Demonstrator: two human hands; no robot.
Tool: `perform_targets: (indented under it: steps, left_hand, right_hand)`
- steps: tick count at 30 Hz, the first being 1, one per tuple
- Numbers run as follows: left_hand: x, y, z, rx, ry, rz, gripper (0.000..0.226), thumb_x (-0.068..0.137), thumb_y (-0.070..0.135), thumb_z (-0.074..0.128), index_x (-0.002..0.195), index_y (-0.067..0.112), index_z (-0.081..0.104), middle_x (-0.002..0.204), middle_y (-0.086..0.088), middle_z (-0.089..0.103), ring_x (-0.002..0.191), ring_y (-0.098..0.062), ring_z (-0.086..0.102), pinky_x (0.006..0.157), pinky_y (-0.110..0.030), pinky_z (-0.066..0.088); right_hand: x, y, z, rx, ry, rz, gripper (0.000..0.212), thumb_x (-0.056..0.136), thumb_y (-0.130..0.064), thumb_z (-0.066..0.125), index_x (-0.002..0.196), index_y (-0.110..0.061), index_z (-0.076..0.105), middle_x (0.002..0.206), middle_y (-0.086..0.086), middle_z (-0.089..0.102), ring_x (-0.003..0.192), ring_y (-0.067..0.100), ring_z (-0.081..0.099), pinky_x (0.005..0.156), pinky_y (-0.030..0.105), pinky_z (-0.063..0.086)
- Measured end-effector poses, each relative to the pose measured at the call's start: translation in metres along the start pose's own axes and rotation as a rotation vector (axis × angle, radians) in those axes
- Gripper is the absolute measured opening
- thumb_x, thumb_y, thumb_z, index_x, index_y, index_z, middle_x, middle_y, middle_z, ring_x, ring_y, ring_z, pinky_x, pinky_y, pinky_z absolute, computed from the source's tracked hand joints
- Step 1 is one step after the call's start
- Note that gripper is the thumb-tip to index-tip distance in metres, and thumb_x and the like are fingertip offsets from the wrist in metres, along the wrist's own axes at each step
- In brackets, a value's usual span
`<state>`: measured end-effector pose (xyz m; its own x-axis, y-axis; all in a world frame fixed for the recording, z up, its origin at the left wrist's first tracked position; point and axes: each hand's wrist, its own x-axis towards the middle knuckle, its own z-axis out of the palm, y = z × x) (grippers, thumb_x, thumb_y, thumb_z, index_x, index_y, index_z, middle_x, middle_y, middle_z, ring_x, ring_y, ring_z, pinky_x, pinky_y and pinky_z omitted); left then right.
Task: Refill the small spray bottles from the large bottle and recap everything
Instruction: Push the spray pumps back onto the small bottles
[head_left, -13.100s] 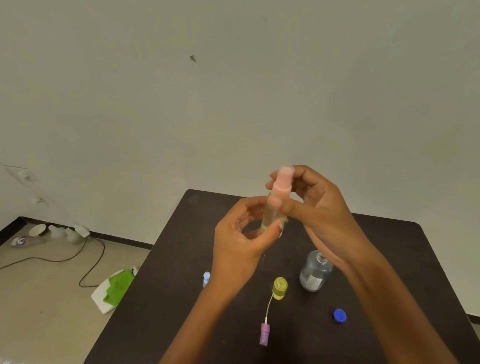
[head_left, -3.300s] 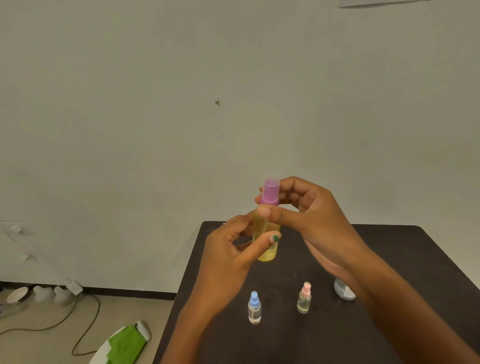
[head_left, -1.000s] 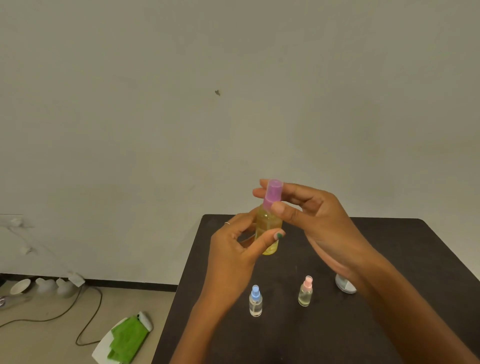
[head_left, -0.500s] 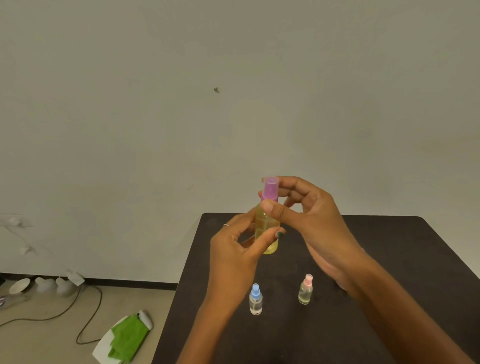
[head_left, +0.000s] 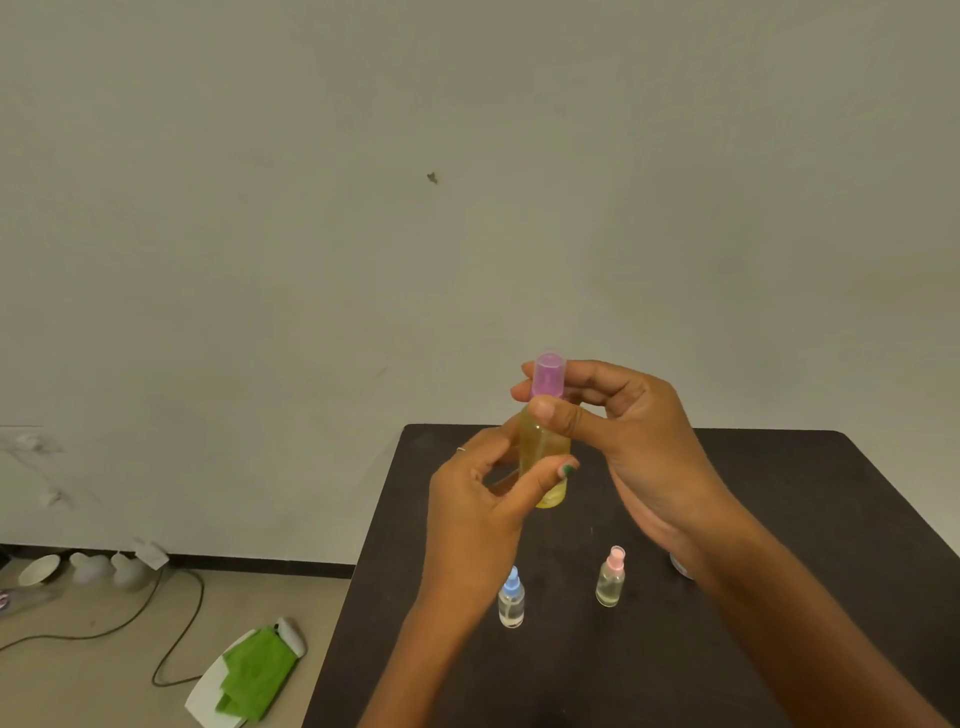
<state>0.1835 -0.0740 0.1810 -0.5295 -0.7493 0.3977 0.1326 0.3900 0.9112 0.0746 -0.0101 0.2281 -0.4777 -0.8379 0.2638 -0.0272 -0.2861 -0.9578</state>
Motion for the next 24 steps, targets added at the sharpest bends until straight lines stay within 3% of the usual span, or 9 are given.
perform_targets:
  steps: [5, 9, 12, 15, 20, 24]
  left_hand:
    - [-0.005, 0.002, 0.008, -0.01, 0.08, 0.016, 0.03, 0.072, 0.032, 0.068, 0.102, 0.029, 0.068, 0.085, 0.016, 0.07, 0.085, 0.001, 0.065, 0.068, -0.005, 0.047]
    - [0.0, -0.004, -0.001, -0.013, -0.038, -0.034, 0.032, 0.073, 0.037, 0.064, 0.102, 0.024, 0.069, 0.088, 0.006, 0.071, 0.088, -0.008, 0.067, 0.073, -0.015, 0.05]
    - [0.008, -0.004, -0.01, -0.007, -0.188, -0.054, 0.025, 0.08, 0.032, 0.064, 0.102, 0.02, 0.068, 0.088, 0.007, 0.072, 0.087, -0.008, 0.067, 0.075, -0.018, 0.05]
    - [0.012, 0.0, -0.015, -0.057, -0.263, -0.048, 0.022, 0.08, 0.026, 0.061, 0.101, 0.023, 0.065, 0.086, 0.016, 0.071, 0.085, 0.0, 0.066, 0.073, -0.011, 0.048]
    - [0.013, -0.003, -0.012, -0.066, -0.253, -0.042, 0.027, 0.079, 0.028, 0.059, 0.104, 0.021, 0.066, 0.092, 0.008, 0.072, 0.089, -0.007, 0.067, 0.074, -0.014, 0.05]
    - [0.013, -0.007, -0.008, -0.052, -0.192, -0.034, 0.031, 0.076, 0.031, 0.061, 0.106, 0.023, 0.066, 0.092, 0.013, 0.072, 0.091, -0.007, 0.067, 0.073, -0.014, 0.05]
  right_hand:
    - [-0.002, 0.007, 0.009, 0.063, 0.111, 0.047, 0.037, 0.06, -0.022, 0.075, 0.096, -0.013, 0.072, 0.09, 0.003, 0.075, 0.095, 0.03, 0.065, 0.073, 0.031, 0.058]
    - [0.0, 0.003, 0.002, -0.148, 0.019, 0.035, 0.038, 0.065, -0.033, 0.072, 0.101, -0.021, 0.07, 0.096, -0.006, 0.074, 0.102, 0.03, 0.058, 0.089, 0.04, 0.05]
    - [0.003, -0.004, -0.006, -0.206, -0.174, 0.059, 0.038, 0.075, -0.033, 0.066, 0.112, -0.025, 0.066, 0.105, -0.009, 0.071, 0.106, 0.012, 0.061, 0.095, 0.029, 0.049]
    - [0.006, -0.008, -0.01, -0.159, -0.271, 0.094, 0.036, 0.08, -0.028, 0.063, 0.115, -0.019, 0.065, 0.11, -0.003, 0.071, 0.11, 0.012, 0.062, 0.095, 0.028, 0.049]
    - [0.007, -0.006, -0.011, -0.122, -0.185, 0.053, 0.031, 0.076, -0.024, 0.065, 0.104, -0.014, 0.069, 0.098, -0.001, 0.074, 0.099, 0.009, 0.067, 0.083, 0.017, 0.051]
    - [0.005, -0.004, -0.008, -0.128, -0.136, 0.013, 0.031, 0.072, -0.025, 0.066, 0.102, -0.016, 0.07, 0.094, -0.004, 0.075, 0.098, 0.006, 0.067, 0.077, 0.01, 0.049]
